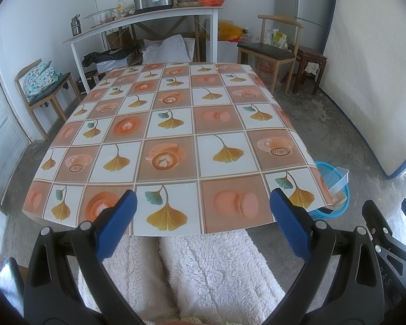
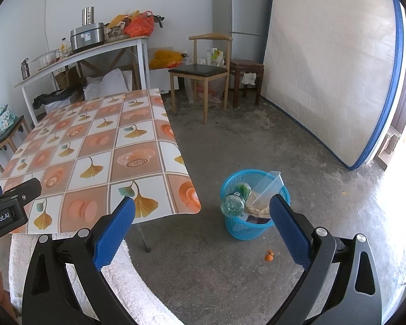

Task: Collect trash

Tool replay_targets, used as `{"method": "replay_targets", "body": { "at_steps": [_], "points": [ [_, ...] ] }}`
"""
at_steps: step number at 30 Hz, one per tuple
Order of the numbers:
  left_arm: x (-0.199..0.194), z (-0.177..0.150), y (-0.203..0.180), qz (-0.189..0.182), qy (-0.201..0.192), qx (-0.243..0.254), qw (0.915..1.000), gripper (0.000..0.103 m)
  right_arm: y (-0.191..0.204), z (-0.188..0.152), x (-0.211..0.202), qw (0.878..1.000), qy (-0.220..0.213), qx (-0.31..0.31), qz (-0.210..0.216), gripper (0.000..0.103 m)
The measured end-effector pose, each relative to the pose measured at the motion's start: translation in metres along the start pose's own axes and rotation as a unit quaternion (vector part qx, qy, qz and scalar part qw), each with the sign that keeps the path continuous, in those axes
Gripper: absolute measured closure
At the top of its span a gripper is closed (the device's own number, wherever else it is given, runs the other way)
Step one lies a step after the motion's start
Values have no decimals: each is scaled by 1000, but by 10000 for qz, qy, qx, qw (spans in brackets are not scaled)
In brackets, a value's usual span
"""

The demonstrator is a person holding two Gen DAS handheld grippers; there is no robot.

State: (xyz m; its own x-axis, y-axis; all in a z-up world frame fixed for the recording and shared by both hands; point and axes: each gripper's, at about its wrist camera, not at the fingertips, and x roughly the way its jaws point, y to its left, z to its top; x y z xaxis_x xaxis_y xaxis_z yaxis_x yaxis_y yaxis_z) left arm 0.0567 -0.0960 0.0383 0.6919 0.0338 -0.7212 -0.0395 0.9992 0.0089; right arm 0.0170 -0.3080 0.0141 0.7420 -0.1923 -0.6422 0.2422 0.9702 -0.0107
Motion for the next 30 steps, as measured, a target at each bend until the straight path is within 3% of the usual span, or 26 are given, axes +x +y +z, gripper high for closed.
{"method": "replay_targets", "body": {
  "at_steps": [30],
  "points": [
    [0,0,-1,0,5,2,10000,8,3,-1,-1,10000,-5,9,-15,6]
  ]
}}
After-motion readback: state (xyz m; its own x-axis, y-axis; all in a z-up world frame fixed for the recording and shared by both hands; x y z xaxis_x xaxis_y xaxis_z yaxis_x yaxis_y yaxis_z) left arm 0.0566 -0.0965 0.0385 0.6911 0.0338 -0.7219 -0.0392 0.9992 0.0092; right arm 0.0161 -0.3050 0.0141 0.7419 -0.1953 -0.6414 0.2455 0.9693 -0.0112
